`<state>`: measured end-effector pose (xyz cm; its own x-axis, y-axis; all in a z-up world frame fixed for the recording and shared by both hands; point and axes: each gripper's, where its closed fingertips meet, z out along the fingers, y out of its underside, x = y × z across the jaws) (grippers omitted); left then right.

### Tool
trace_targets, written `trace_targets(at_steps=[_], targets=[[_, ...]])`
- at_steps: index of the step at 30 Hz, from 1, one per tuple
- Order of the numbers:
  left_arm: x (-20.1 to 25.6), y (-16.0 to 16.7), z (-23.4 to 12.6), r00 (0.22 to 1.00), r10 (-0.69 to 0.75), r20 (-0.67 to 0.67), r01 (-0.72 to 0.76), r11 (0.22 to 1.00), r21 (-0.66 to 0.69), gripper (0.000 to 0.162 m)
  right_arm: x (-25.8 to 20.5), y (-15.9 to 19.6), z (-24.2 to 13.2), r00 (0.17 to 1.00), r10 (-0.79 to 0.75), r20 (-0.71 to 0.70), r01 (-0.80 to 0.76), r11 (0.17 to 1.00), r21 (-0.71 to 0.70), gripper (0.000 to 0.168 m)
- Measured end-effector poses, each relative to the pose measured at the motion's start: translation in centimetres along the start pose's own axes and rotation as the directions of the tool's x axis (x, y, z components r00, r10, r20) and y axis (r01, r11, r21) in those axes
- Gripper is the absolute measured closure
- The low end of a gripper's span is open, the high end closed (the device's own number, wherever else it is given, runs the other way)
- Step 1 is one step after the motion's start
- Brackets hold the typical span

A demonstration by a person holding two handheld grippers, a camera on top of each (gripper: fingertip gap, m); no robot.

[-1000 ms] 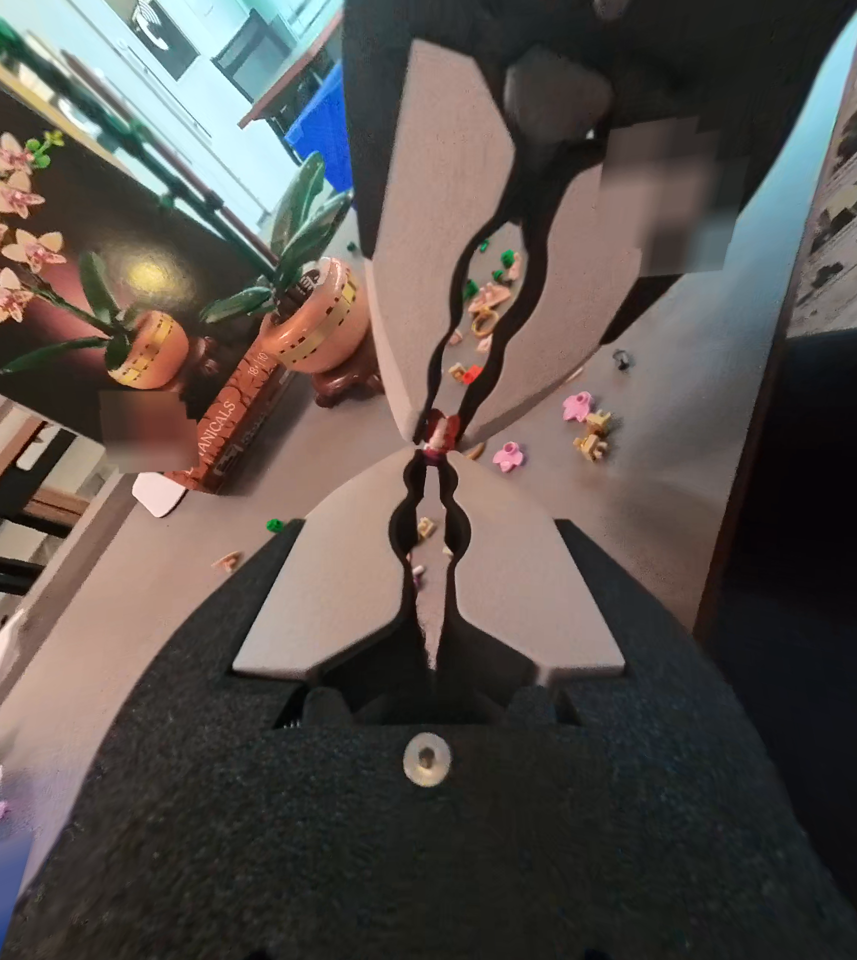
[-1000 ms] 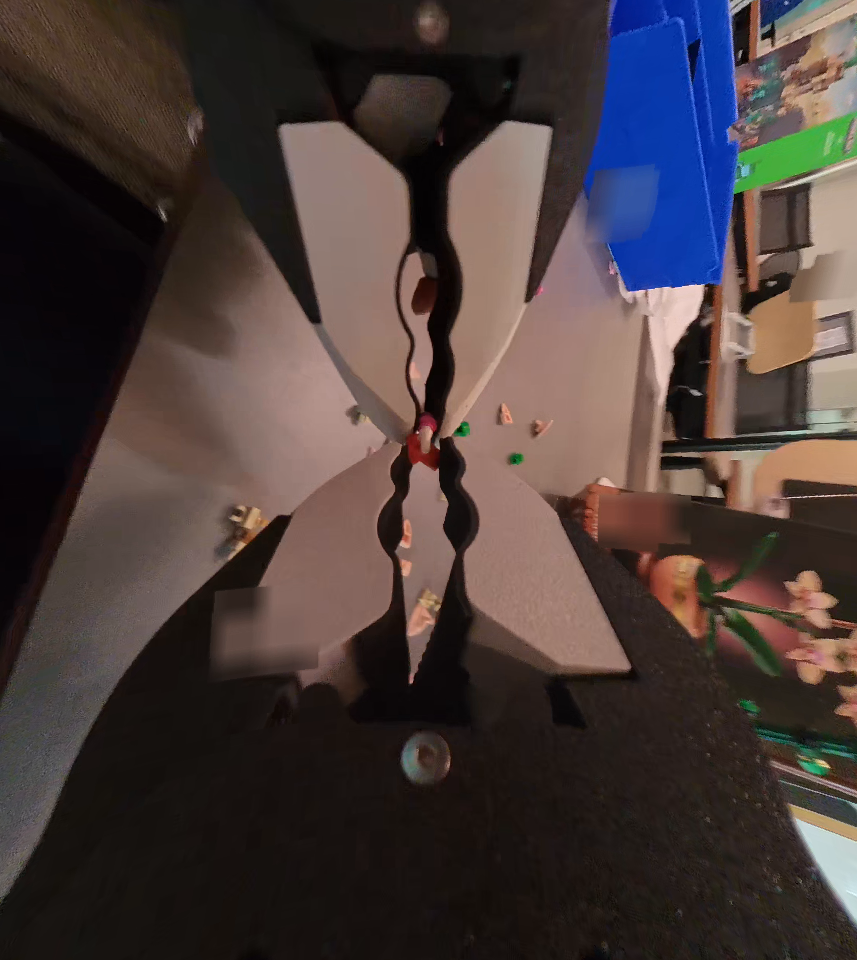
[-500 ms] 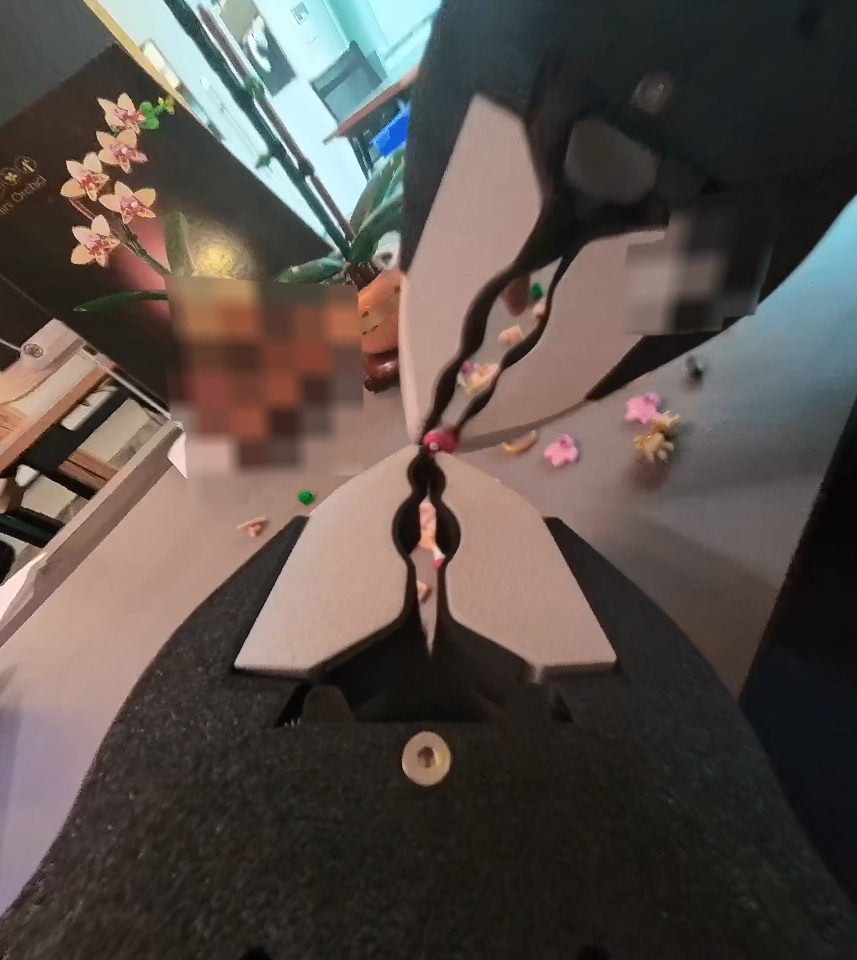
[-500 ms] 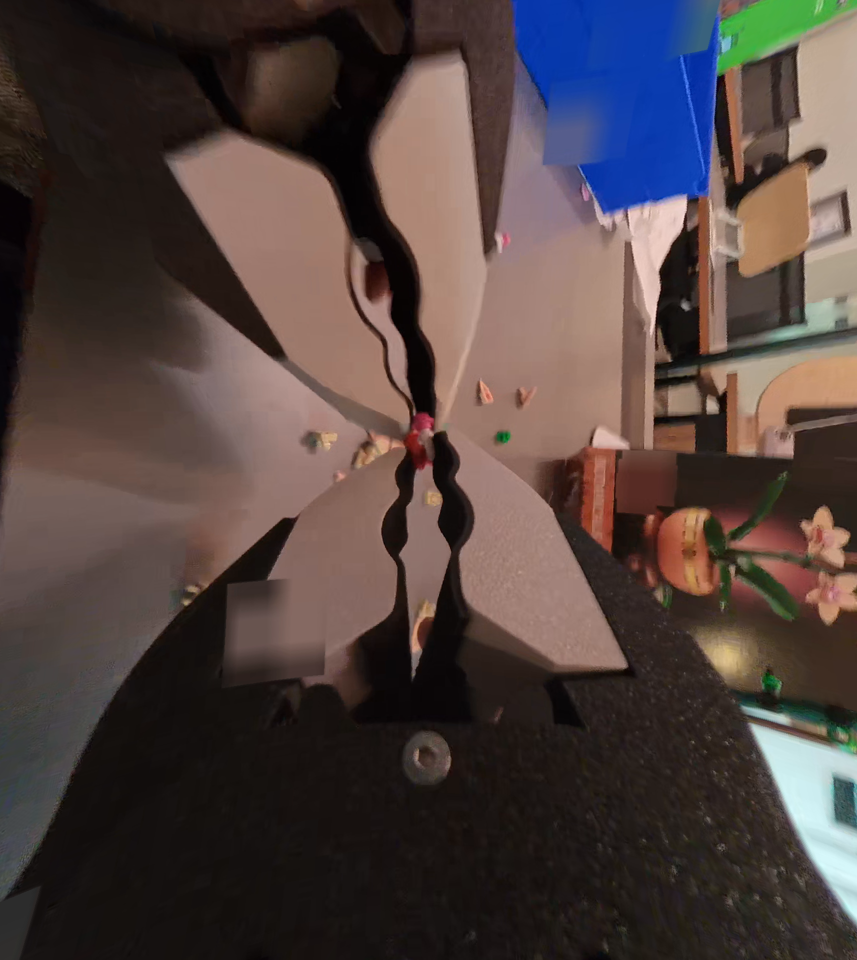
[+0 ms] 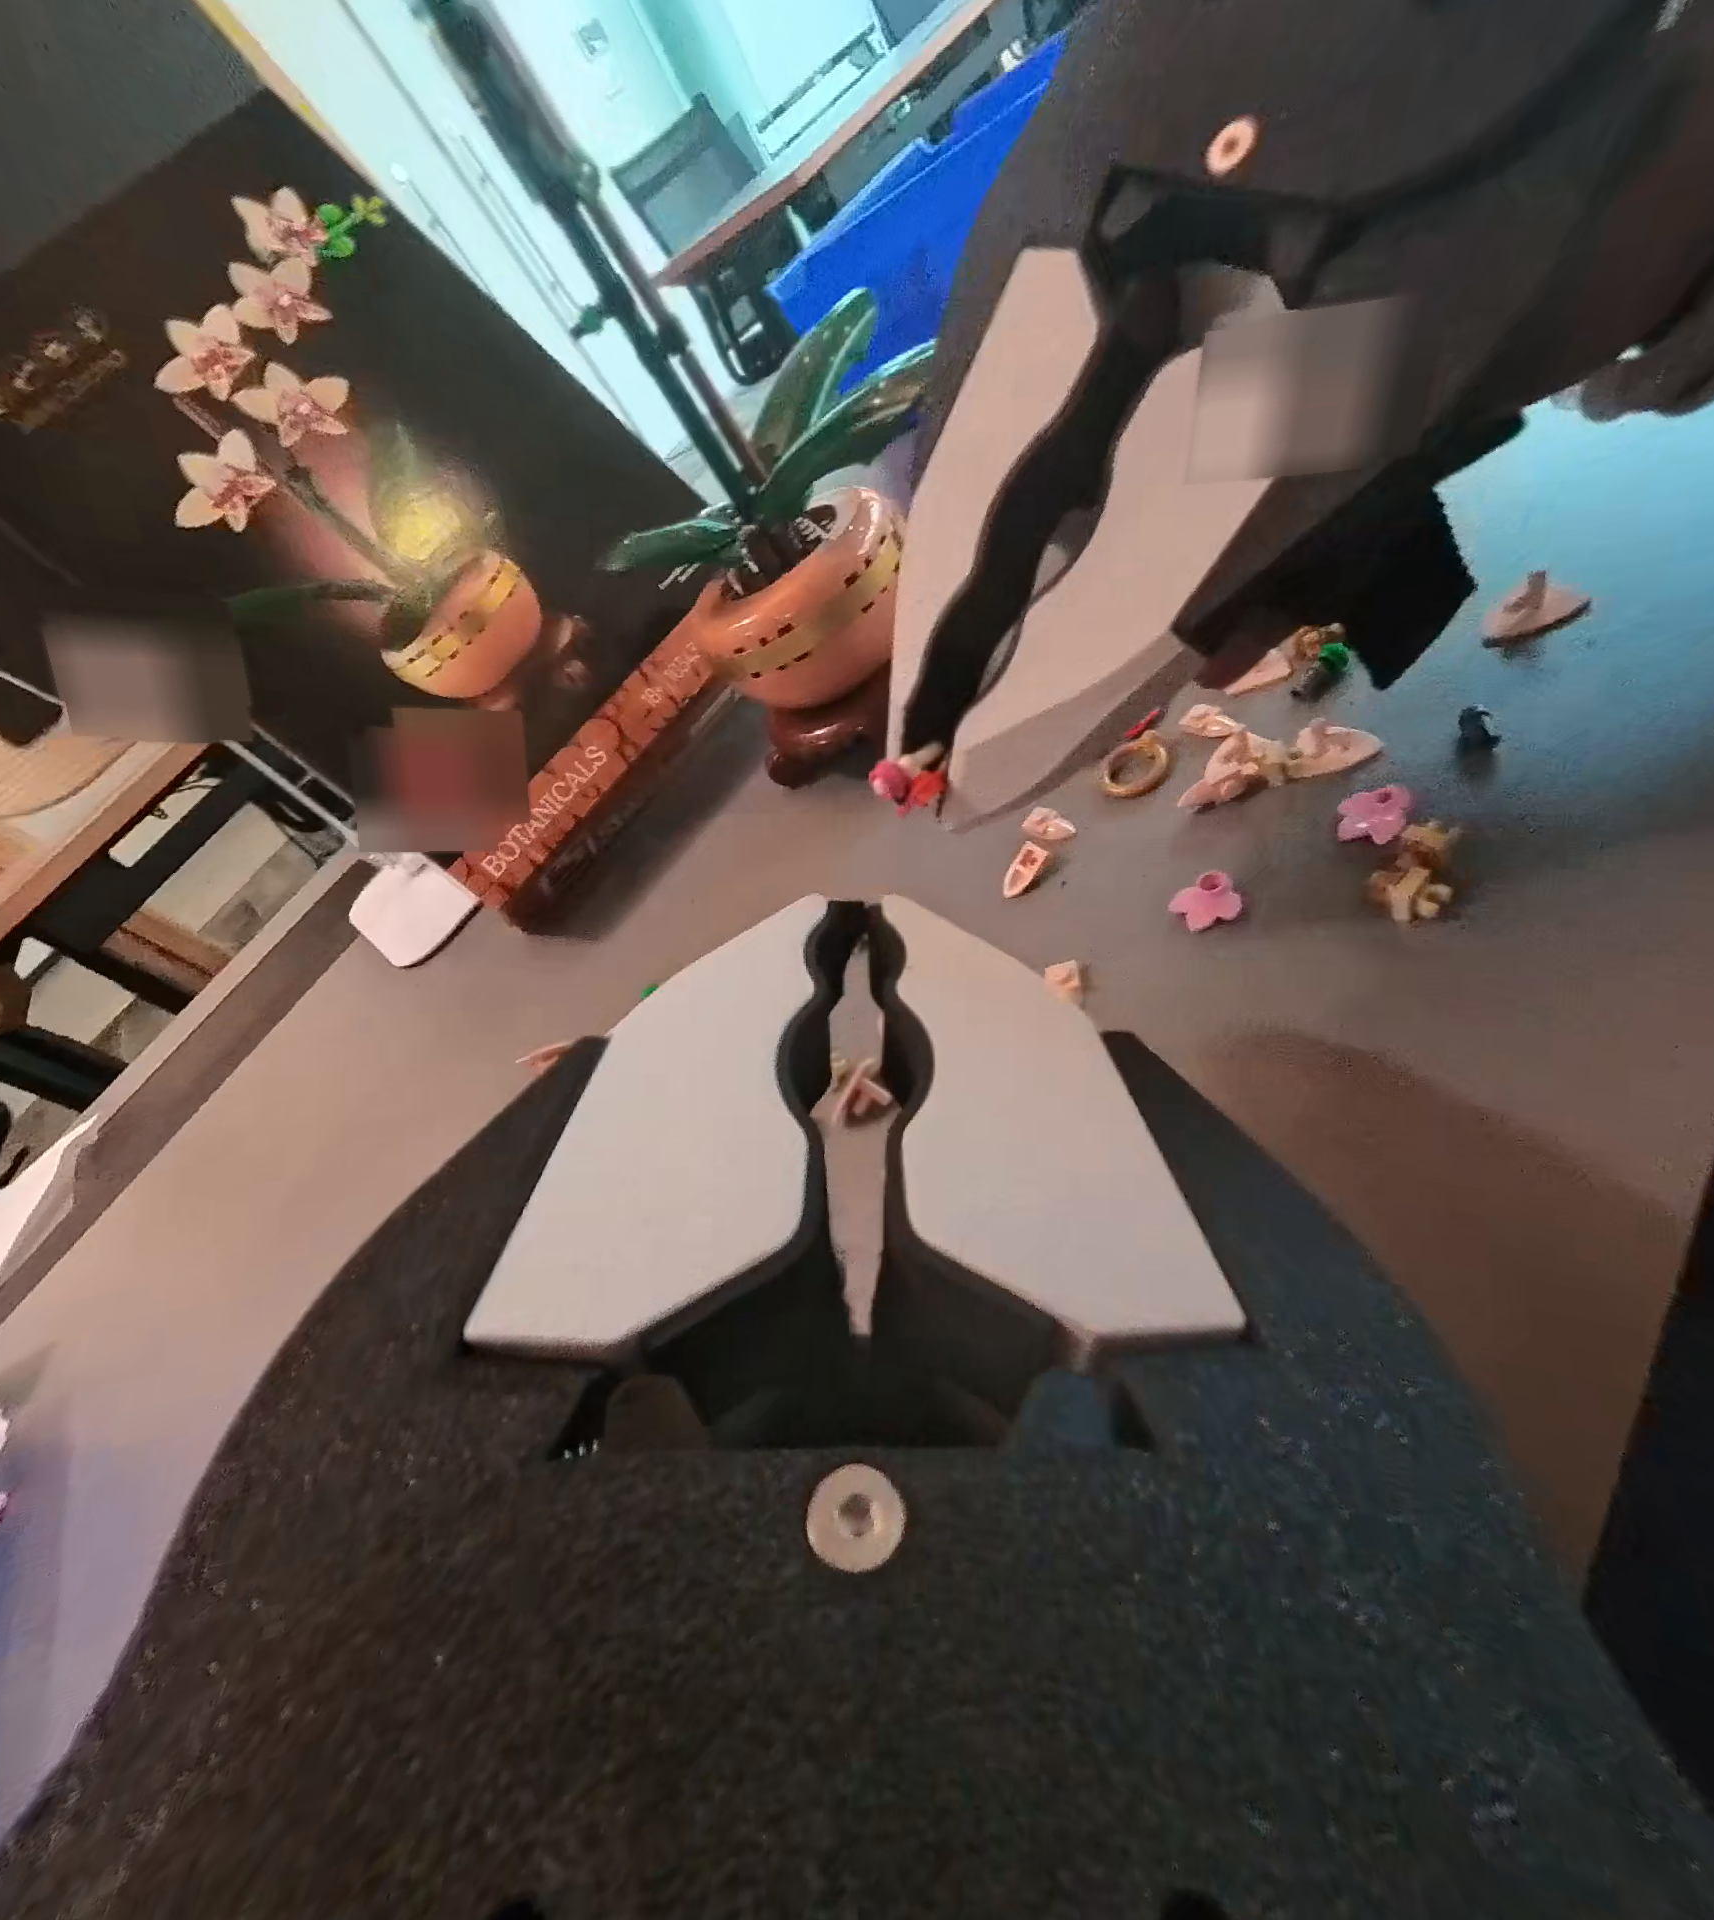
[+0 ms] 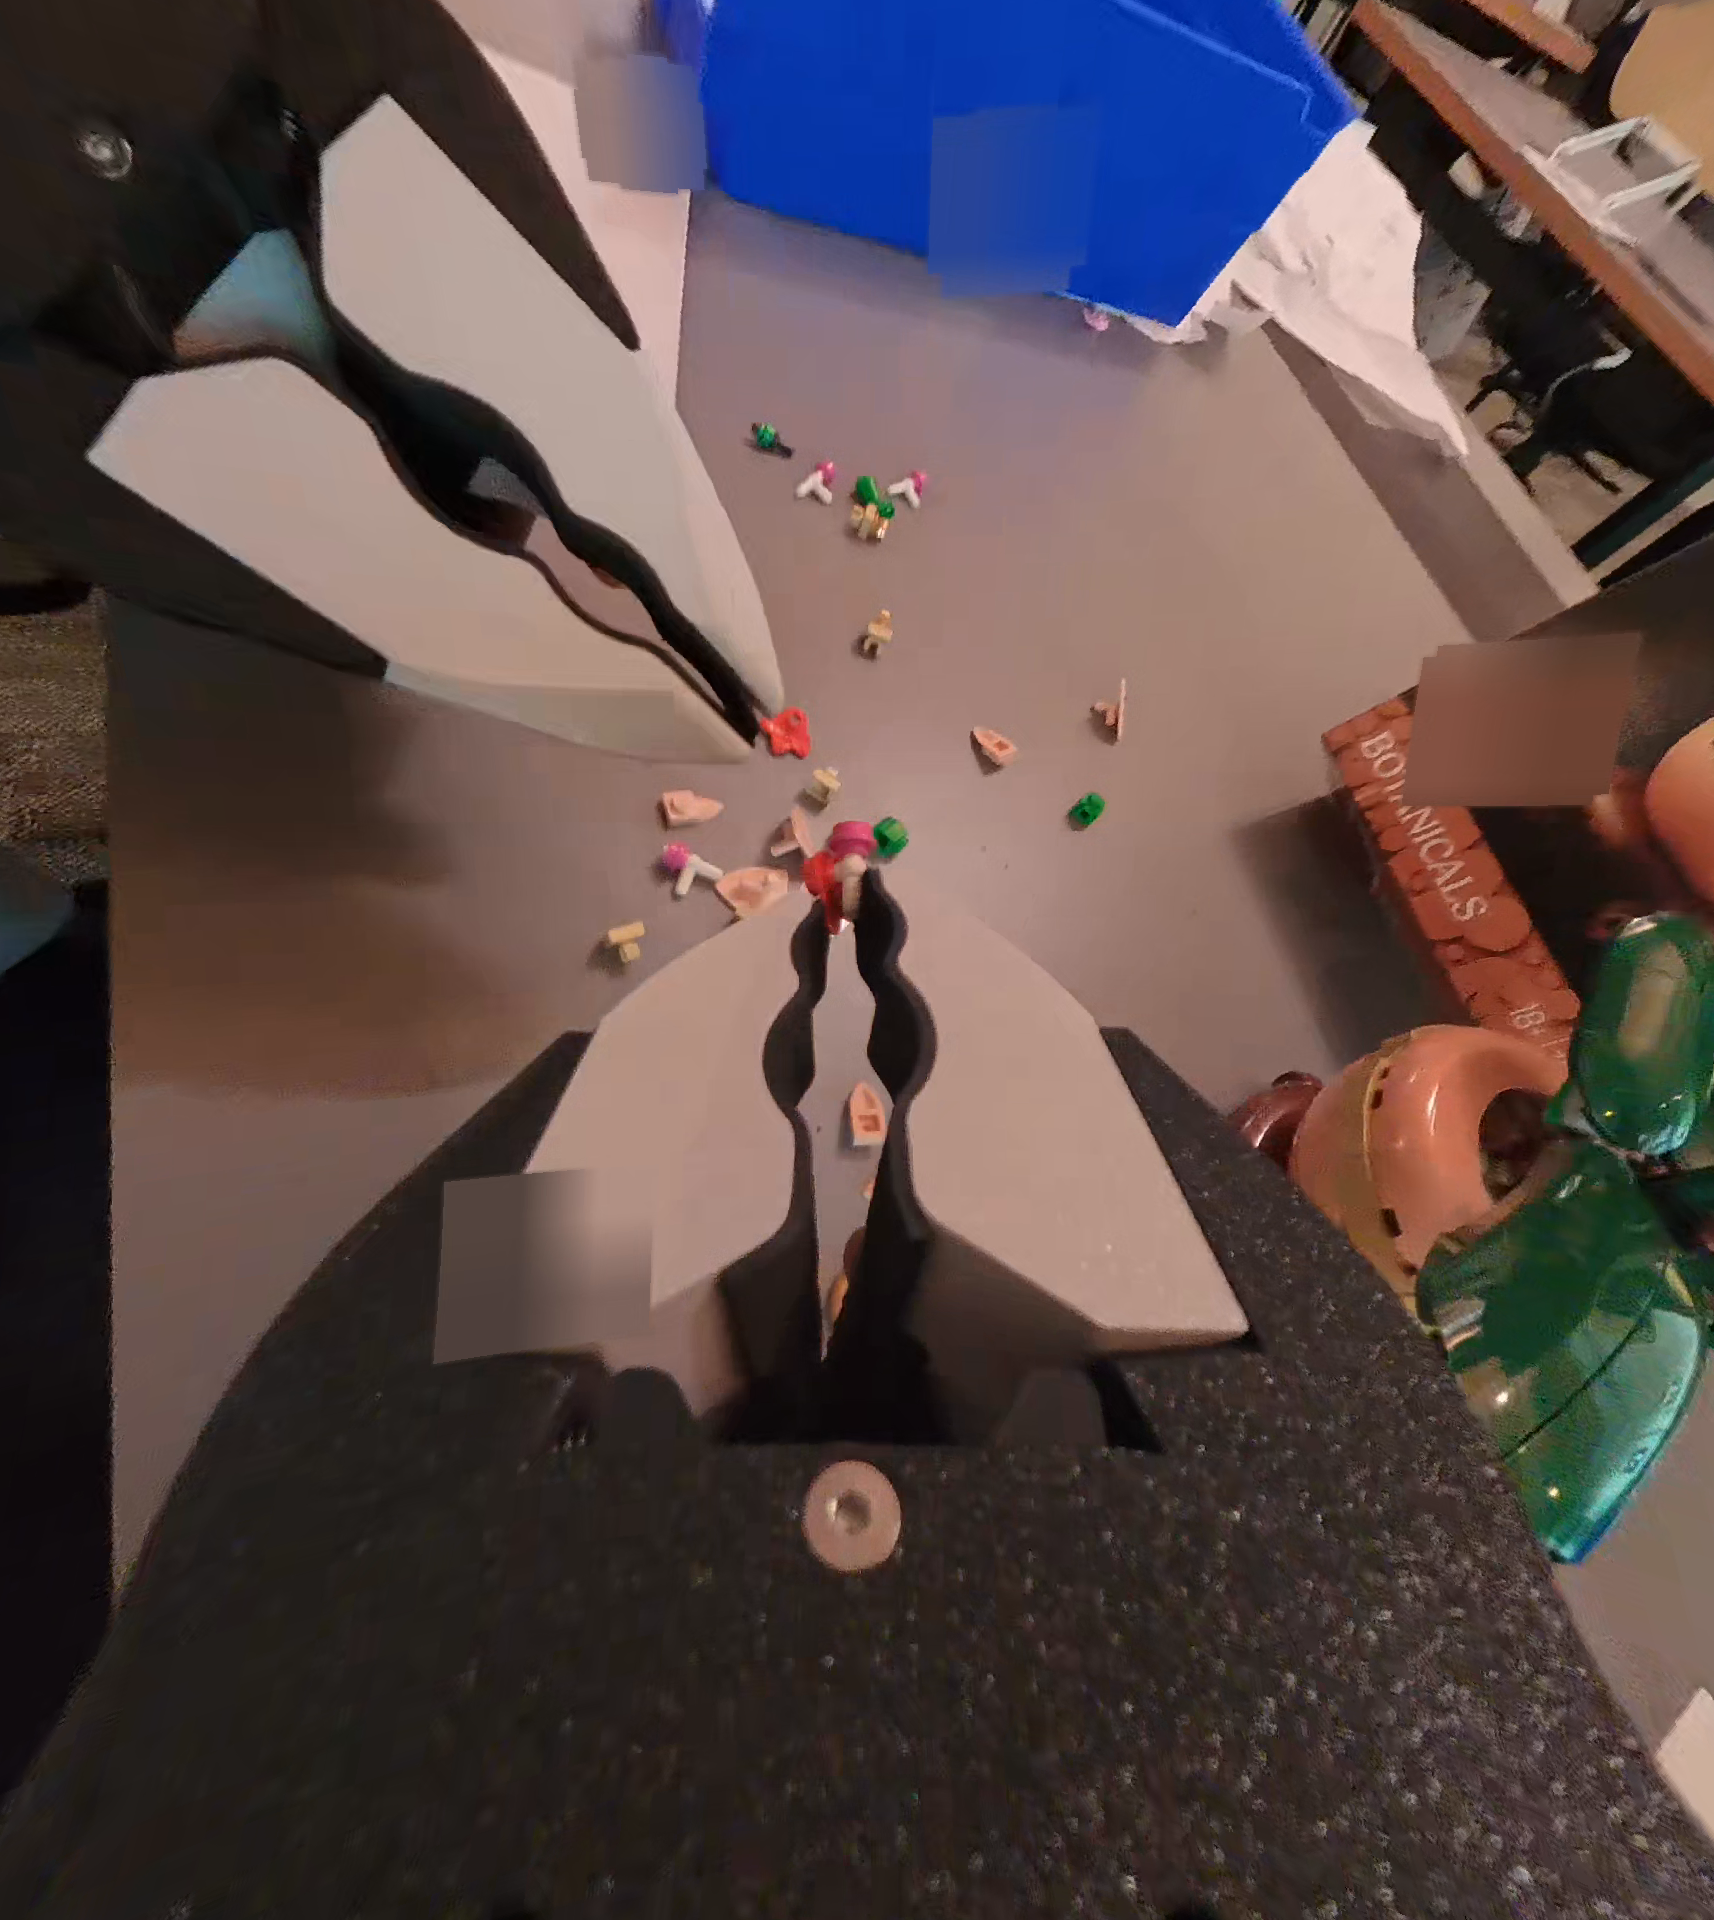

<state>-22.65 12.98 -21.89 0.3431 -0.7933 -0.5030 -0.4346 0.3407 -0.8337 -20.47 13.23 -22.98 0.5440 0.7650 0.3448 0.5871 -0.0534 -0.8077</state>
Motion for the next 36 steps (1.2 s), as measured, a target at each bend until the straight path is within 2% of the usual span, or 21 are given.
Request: trace_targets(at_steps=[1, 3, 6, 9, 11, 17, 20, 22, 27, 33, 36], targets=[[0.4, -0.2, 0.1, 1.0, 0.012, -0.018, -0.012, 1.0, -0.002, 0.156, 0.0, 0.2, -0.1, 1.0, -0.022, -0.001, 0.022, 1.0, -0.009, 0.163], [0.7, -1.0, 0.3, 0.999, -0.006, -0.046, 0.007, 1.0, 0.013, 0.15, -0.3, 0.2, -0.3, 0.998, -0.063, -0.007, 0.063, 0.998, -0.016, 0.163], [0.9, -2.2, 0.5, 0.975, -0.177, -0.136, 0.184, 0.982, 0.036, 0.144, -0.7, -0.3, -0.5, 0.997, -0.082, -0.006, 0.082, 0.997, -0.001, 0.162], [1.8, -2.7, 0.6, 0.844, -0.429, -0.322, 0.447, 0.894, -0.018, 0.14, -0.8, -1.1, -0.9, 0.997, -0.082, -0.015, 0.082, 0.996, 0.03, 0.162], [2.1, -2.9, 0.5, 0.75, -0.531, -0.394, 0.559, 0.828, -0.052, 0.14, -0.8, -1.4, -1.1, 0.993, -0.107, -0.04, 0.108, 0.993, 0.037, 0.162], [1.6, -3.1, 0.7, 0.734, -0.57, -0.369, 0.611, 0.792, -0.009, 0.143, -0.4, -1.7, -1.6, 0.977, -0.177, -0.122, 0.182, 0.983, 0.029, 0.162], [1.1, -3.8, 0.6, 0.662, -0.635, -0.399, 0.698, 0.716, 0.017, 0.148, -0.2, -2.4, -1.9, 0.973, -0.172, -0.151, 0.185, 0.98, 0.074, 0.162], [1.1, -4.1, 0.5, 0.637, -0.649, -0.415, 0.725, 0.688, 0.037, 0.146, -0.4, -2.5, -1.8, 0.977, -0.159, -0.144, 0.173, 0.981, 0.092, 0.162], [1.0, -4.3, 0.5, 0.677, -0.621, -0.395, 0.697, 0.713, 0.073, 0.149, -0.7, -2.8, -1.6, 0.973, -0.16, -0.166, 0.182, 0.975, 0.125, 0.162], [0.6, -5.1, 0.0, 0.647, -0.627, -0.434, 0.727, 0.678, 0.105, 0.152, -0.4, -4.0, -2.2, 0.949, -0.176, -0.261, 0.232, 0.951, 0.204, 0.162], [0.0, -5.7, -0.5, 0.704, -0.576, -0.415, 0.686, 0.704, 0.187, 0.154, -0.3, -4.9, -2.7, 0.948, -0.143, -0.283, 0.223, 0.935, 0.276, 0.16]])
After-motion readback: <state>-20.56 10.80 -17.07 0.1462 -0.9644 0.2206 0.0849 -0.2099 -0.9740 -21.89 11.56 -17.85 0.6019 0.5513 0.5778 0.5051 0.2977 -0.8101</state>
